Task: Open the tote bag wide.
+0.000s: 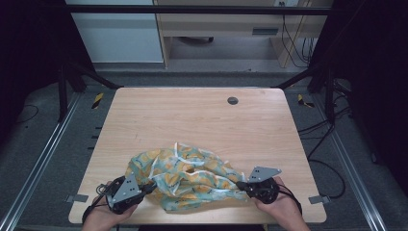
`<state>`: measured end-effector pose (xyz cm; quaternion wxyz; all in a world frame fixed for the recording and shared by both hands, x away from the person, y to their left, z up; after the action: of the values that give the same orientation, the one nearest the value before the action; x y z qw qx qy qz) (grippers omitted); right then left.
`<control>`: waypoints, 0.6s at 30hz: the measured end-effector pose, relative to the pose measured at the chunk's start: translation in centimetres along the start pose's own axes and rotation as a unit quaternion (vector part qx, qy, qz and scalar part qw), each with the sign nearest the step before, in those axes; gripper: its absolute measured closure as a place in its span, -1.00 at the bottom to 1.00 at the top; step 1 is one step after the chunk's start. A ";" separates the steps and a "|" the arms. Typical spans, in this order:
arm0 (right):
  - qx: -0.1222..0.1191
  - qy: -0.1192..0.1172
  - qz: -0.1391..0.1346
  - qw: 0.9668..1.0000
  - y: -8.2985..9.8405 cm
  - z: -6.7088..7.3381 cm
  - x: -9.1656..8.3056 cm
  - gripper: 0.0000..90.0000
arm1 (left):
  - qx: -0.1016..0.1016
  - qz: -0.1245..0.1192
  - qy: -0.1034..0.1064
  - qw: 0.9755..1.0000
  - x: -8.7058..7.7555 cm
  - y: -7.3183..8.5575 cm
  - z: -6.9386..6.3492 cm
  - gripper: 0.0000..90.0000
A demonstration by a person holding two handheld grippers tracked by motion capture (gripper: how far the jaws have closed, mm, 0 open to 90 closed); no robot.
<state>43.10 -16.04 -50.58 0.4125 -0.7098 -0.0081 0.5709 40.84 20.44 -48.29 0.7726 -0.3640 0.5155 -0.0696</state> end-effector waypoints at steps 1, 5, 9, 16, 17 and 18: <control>-0.001 0.000 0.000 1.000 0.0 0.0 0.0 1.00 | 0.003 0.007 -0.004 1.000 0.2 0.1 0.1 0.99; -0.004 0.001 0.004 1.000 -0.2 0.1 0.2 1.00 | 0.017 0.036 -0.021 0.999 0.9 0.5 0.6 0.99; -0.007 0.003 0.007 1.000 -0.5 0.1 0.6 1.00 | 0.026 0.059 -0.038 0.997 1.7 0.7 1.2 0.99; -0.017 0.005 0.016 1.000 -0.8 0.2 1.2 1.00 | 0.032 0.080 -0.066 0.994 2.4 0.9 2.0 0.99; -0.018 0.005 0.018 1.000 -0.9 0.3 1.3 1.00 | 0.031 0.081 -0.068 0.994 2.4 0.9 2.0 0.99; -0.017 0.003 0.019 1.000 -0.9 0.4 1.3 1.00 | 0.033 0.084 -0.069 0.994 2.5 1.0 2.0 0.99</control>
<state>43.69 -14.58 -51.13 0.3898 -0.7184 -0.0032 0.5761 43.39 20.95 -50.37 0.8210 -0.2980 0.4870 0.0036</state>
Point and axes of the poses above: each handheld gripper's, and its own axes: x roughly forward along the jaws, y roughly out of its underside, z roughly to its left, the point moved 5 cm from there along x, roughly forward along the jaws, and after that the axes turned 11 degrees about z, right-handed, at the moved point
